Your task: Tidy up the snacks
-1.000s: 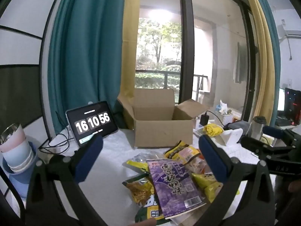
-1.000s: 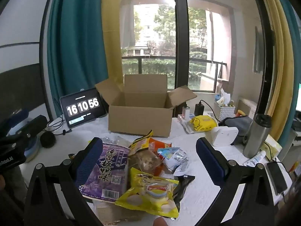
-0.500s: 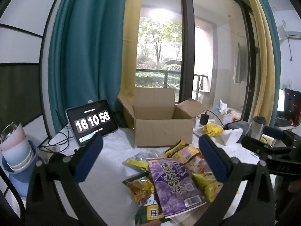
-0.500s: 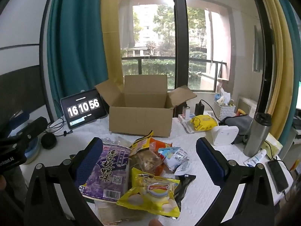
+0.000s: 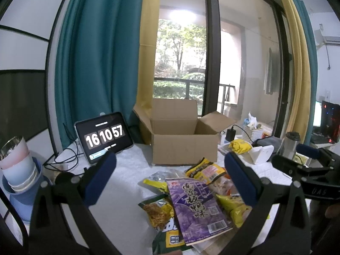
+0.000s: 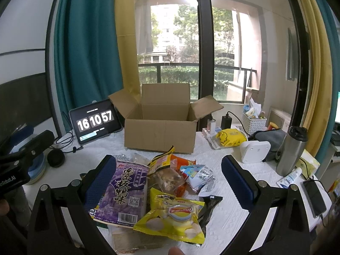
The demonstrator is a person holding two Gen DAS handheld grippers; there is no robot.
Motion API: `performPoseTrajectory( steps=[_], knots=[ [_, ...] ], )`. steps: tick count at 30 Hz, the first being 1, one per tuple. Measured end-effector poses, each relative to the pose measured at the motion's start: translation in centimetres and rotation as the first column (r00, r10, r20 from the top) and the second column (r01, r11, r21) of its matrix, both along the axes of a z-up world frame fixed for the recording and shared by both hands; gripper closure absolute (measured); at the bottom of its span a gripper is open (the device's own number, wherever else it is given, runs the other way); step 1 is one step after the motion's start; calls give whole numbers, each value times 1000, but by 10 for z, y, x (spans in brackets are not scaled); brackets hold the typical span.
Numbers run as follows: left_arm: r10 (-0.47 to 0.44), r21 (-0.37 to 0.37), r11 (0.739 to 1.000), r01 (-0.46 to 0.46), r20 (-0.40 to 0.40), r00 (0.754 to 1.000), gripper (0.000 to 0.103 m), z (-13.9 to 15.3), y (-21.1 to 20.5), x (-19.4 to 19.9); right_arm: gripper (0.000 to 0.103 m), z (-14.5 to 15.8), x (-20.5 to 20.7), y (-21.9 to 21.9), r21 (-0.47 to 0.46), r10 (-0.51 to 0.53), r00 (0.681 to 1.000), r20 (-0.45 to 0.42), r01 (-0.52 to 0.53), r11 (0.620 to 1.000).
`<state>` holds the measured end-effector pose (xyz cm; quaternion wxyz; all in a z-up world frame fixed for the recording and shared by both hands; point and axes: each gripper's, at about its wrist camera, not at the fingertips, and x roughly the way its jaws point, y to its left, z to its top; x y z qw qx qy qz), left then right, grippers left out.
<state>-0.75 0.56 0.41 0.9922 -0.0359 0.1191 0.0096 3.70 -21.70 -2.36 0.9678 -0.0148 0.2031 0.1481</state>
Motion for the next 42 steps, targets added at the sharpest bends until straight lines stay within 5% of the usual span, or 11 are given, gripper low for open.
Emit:
performPoseTrajectory(
  steps=[42],
  knots=[
    [0, -7, 1000, 0, -5, 1000, 0, -3, 0, 0, 1, -2, -2, 4, -2, 4, 1000, -9, -4, 1000]
  ],
)
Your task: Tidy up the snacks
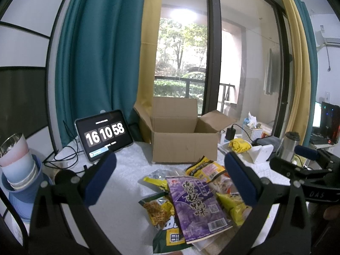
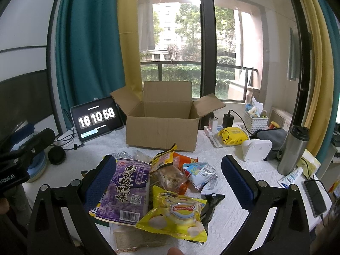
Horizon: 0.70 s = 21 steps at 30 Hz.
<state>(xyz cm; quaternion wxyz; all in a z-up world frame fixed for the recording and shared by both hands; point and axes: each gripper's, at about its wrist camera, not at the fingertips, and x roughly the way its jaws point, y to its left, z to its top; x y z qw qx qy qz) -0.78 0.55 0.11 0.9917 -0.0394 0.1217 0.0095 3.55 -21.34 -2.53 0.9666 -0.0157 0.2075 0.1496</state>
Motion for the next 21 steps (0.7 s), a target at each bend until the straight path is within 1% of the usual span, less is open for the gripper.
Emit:
performPoseTrajectory(
  steps=[9, 14, 21],
  knots=[
    [0, -1, 1000, 0, -1, 1000, 0, -1, 0, 0, 1, -1, -1, 1, -1, 1, 1000, 1, -1, 1000],
    [4, -8, 1000, -4, -13, 1000, 0, -9, 1, -2, 1, -5, -6, 7, -5, 8, 1000, -6, -8, 1000],
    [19, -34, 999, -22, -86, 996, 0, -31, 13, 11, 1, -17, 3, 18, -21, 41, 998, -51, -42, 999]
  ],
)
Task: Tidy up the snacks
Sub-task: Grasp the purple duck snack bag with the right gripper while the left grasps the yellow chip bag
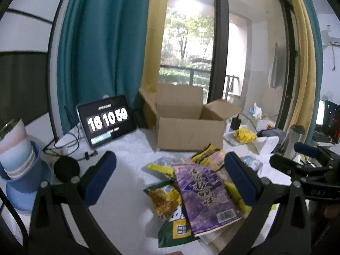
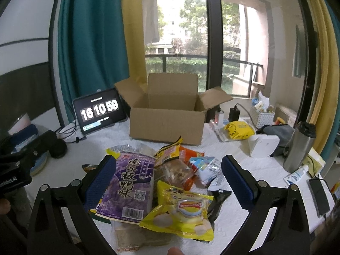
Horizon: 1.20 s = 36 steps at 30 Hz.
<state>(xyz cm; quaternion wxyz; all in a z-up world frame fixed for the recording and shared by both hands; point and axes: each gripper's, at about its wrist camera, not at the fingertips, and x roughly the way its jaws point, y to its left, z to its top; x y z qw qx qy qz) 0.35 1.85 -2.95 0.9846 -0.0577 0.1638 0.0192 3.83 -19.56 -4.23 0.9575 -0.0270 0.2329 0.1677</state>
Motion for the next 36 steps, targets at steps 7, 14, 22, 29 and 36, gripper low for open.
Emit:
performPoseTrajectory(
  steps=[7, 14, 22, 29, 36],
  knots=[
    [-2, -38, 999, -3, -123, 992, 0, -38, 12, 24, 1, -22, 19, 18, -22, 53, 995, -79, -54, 998],
    [-26, -80, 997, 6, -247, 969, 1, -77, 22, 49, 4, -53, 43, 40, -39, 97, 979, -178, -105, 994],
    [-86, -130, 991, 44, -341, 936, 2, -107, 23, 74, 15, -84, 69, 62, -39, 141, 947, -287, -159, 987],
    [-119, -182, 982, 49, -394, 912, 2, -124, 31, 94, 19, -102, 95, 75, -27, 164, 915, -368, -186, 982],
    [-131, -204, 978, 50, -405, 905, 2, -129, 38, 99, 19, -115, 114, 91, 4, 202, 876, -438, -223, 975]
  ],
)
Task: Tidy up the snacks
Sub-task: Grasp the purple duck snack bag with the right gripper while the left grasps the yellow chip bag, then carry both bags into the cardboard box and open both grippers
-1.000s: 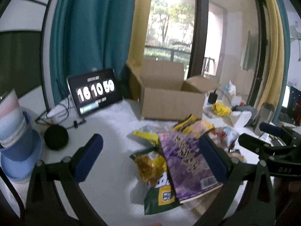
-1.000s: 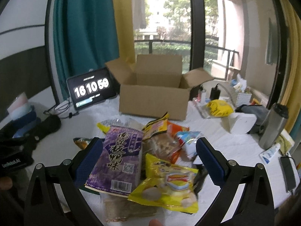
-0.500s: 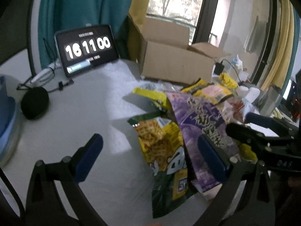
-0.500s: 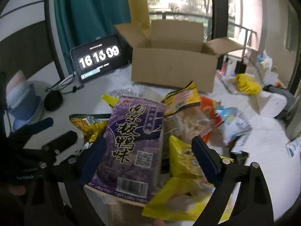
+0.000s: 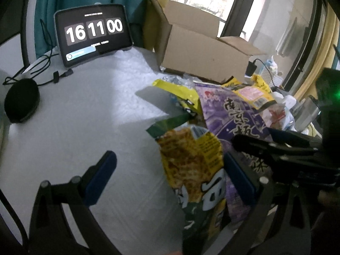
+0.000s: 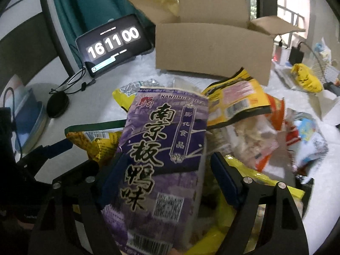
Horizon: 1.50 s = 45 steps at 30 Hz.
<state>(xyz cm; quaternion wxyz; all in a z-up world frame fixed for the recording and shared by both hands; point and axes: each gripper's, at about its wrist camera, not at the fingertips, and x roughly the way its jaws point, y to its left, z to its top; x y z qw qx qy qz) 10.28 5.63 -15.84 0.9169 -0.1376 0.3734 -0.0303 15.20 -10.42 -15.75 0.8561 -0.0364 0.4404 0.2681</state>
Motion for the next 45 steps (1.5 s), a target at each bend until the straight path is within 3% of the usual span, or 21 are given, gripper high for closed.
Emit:
performPoseTrajectory(
  steps=[3, 8, 11, 13, 17, 18, 20, 24, 29, 45],
  knots=[
    [-8, -6, 1000, 8, -13, 1000, 2, -2, -2, 3, 25, -9, 7, 5, 7, 16, 999, -35, -16, 1000],
    [-35, -22, 999, 34, -30, 999, 2, -3, -10, 9, 59, 2, -2, 9, -11, 56, 998, 39, -56, 998],
    [-54, -45, 998, 51, -66, 996, 6, -11, -15, 14, 68, 14, -7, 6, -1, 74, 994, 82, -74, 997],
    [-60, -66, 996, 54, -90, 994, 13, -16, -16, 18, 71, 20, -9, 4, 6, 84, 992, 98, -85, 996],
    [-52, -97, 994, 41, -114, 992, 16, -24, -17, 25, 71, 30, -11, -7, 5, 80, 990, 119, -81, 997],
    [-52, -107, 993, 40, -112, 992, 22, -24, -16, 26, 71, 32, -10, -11, 4, 69, 989, 127, -70, 998],
    [-28, -93, 996, 17, -120, 992, 45, -24, -15, 26, 71, 32, -6, -18, 5, 53, 991, 126, -54, 999],
    [-27, -84, 996, 16, -131, 991, 52, -25, -13, 26, 71, 24, 2, -27, 26, 31, 998, 58, -32, 999],
    [-29, -48, 999, 24, -102, 994, 56, -11, -20, 19, 84, 28, -6, -26, 65, 70, 994, 78, -76, 995],
    [-22, 31, 999, 18, 105, 994, 57, 72, -9, 13, 90, 88, 8, -47, 134, 21, 975, 220, -52, 990]
  ],
)
